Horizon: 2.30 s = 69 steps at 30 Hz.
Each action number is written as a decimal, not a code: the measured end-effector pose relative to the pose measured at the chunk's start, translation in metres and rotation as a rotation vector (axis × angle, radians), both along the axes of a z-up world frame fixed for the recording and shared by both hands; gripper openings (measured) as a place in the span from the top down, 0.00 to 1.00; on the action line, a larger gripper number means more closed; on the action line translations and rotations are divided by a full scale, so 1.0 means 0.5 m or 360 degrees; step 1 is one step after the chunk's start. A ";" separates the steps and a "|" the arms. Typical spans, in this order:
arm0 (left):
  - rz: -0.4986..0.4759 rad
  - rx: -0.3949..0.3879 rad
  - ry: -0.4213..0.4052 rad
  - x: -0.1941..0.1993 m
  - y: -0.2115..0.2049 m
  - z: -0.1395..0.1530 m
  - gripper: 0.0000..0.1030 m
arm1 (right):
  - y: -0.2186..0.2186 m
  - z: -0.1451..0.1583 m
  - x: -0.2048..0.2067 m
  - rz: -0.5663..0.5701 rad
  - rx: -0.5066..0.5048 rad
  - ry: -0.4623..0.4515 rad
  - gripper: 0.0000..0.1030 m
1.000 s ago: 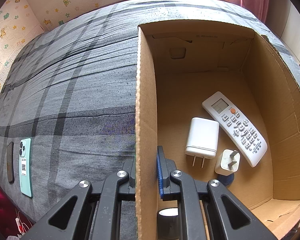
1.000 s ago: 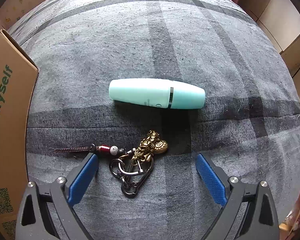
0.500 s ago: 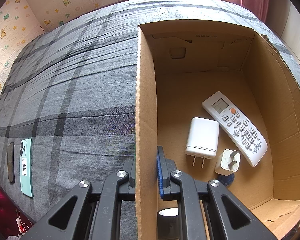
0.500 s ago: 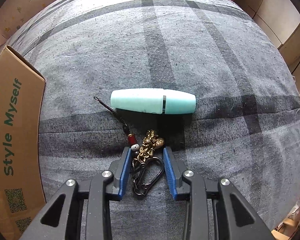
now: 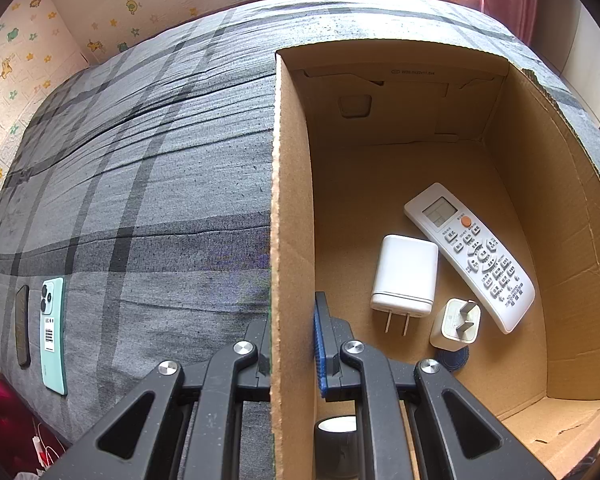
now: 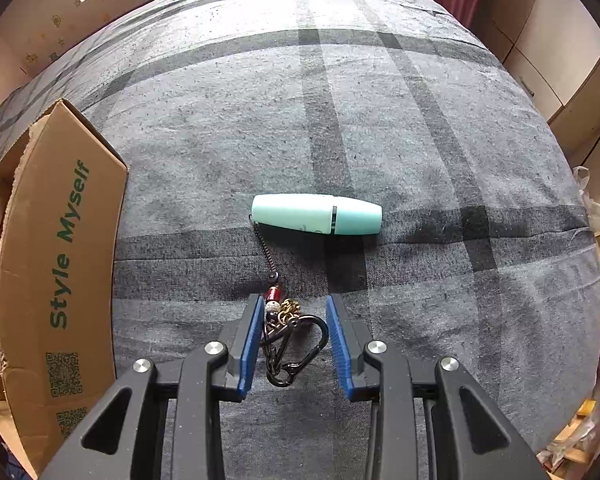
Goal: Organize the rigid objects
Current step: 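Lift the keychain with the right tool and carry it into the box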
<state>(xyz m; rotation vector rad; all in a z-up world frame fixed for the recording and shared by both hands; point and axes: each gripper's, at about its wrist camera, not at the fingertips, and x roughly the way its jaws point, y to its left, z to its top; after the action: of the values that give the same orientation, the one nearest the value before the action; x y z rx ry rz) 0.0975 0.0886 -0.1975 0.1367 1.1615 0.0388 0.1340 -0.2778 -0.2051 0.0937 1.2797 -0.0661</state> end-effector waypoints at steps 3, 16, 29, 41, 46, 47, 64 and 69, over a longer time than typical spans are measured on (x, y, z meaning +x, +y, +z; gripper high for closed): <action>0.0000 -0.0001 0.0000 0.000 -0.001 0.000 0.87 | 0.004 0.017 -0.007 0.0010 0.0003 -0.0017 0.67; 0.0000 0.0000 0.0000 -0.001 -0.002 0.000 0.87 | 0.049 0.097 -0.005 0.0071 -0.0003 -0.0122 0.67; 0.0001 -0.0006 0.0001 0.000 -0.002 0.002 0.87 | 0.113 0.196 0.010 0.0207 -0.0005 -0.0251 0.67; 0.0000 -0.0008 0.0001 0.000 -0.001 0.003 0.87 | 0.192 0.279 0.032 0.0342 0.0013 -0.0366 0.67; -0.0001 -0.0007 0.0002 0.000 -0.001 0.002 0.87 | 0.229 0.304 0.038 0.0396 0.0027 -0.0404 0.67; 0.0000 -0.0009 0.0001 0.000 0.000 0.002 0.87 | 0.237 0.309 0.039 0.0407 0.0030 -0.0409 0.67; 0.0000 -0.0009 0.0001 0.000 -0.001 0.002 0.87 | 0.404 0.316 0.046 0.0664 0.0109 -0.0414 0.67; 0.0000 -0.0009 0.0001 0.000 -0.001 0.002 0.87 | 0.450 0.282 0.037 0.0731 0.0112 -0.0366 0.67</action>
<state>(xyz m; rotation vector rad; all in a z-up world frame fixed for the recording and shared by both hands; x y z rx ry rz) 0.0974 0.0882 -0.1965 0.1320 1.1619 0.0354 0.1524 -0.0528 -0.0643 -0.1305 1.0476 0.3751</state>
